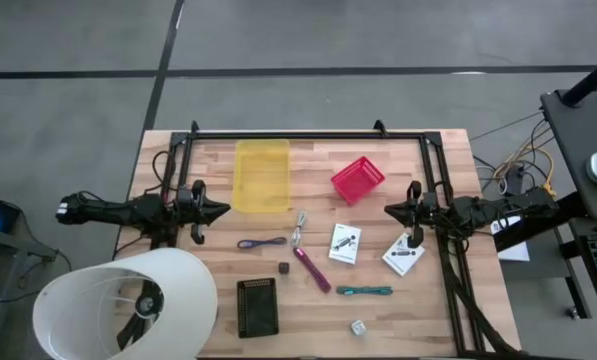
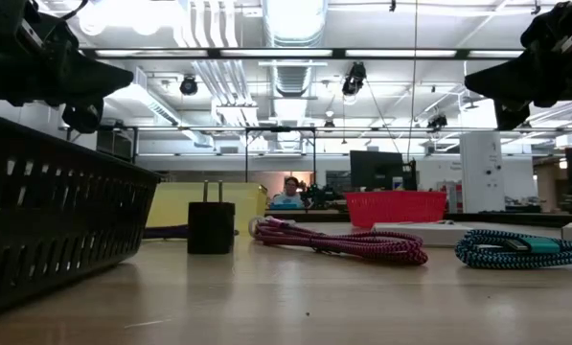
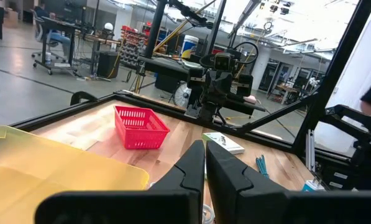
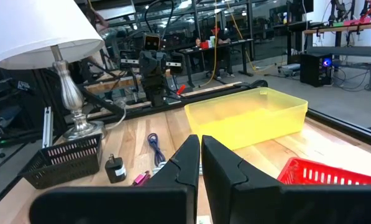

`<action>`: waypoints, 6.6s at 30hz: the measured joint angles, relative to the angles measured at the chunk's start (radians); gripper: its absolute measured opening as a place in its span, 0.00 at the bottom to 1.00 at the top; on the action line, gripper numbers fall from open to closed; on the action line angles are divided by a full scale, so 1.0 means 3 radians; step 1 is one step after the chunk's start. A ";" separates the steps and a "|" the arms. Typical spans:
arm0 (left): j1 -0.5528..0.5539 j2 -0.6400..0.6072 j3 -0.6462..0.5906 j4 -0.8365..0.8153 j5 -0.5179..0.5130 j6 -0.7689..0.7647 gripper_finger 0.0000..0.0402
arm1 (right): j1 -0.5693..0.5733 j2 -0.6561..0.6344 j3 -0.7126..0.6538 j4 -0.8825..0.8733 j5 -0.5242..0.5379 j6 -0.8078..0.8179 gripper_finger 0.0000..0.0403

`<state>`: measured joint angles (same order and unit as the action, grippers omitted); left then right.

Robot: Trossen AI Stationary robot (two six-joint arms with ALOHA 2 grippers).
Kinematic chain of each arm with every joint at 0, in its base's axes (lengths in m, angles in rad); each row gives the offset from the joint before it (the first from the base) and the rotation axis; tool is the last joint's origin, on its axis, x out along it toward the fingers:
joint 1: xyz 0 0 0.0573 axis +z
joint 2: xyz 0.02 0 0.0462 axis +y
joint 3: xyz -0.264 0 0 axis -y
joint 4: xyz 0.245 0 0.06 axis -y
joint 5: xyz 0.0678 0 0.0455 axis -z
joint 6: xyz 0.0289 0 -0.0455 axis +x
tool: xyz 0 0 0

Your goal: Pick and place items into bin

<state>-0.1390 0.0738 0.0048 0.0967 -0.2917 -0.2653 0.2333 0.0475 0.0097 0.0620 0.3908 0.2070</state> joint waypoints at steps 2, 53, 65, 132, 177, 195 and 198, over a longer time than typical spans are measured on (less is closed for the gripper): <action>0.0001 -0.0001 0.0000 0.0000 0.0000 0.0000 0.00 | 0.0000 0.0000 0.0001 0.0000 0.0000 0.0001 0.02; 0.0000 0.0000 0.0000 0.0758 -0.0006 -0.0441 0.00 | -0.0001 -0.0001 0.0001 0.1136 0.0084 0.1577 0.02; 0.0001 0.0040 0.0033 0.1311 -0.0399 -0.0127 0.34 | -0.0001 0.0032 0.0001 0.1321 0.0341 0.1192 0.22; 0.0001 0.0080 0.0099 0.1920 -0.0432 -0.0139 0.53 | -0.0314 0.4557 0.2900 -0.4158 -0.1343 -0.1853 0.44; 0.0001 0.0080 0.0094 0.1919 -0.0431 -0.0139 0.53 | -0.0342 0.4565 0.2284 -0.3440 -0.1499 -0.2448 0.42; 0.0000 0.0080 0.0093 0.1918 -0.0432 -0.0139 0.53 | -0.0343 0.4565 0.2185 -0.3195 -0.1388 -0.2737 0.37; 0.0001 0.0080 0.0093 0.1918 -0.0432 -0.0139 0.53 | -0.0347 0.4562 0.2129 -0.3130 -0.1458 -0.2751 0.36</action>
<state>-0.1387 0.0978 0.0326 0.6721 -0.4213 -0.3069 0.1292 1.4161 0.6486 -0.8770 -0.0467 -0.6183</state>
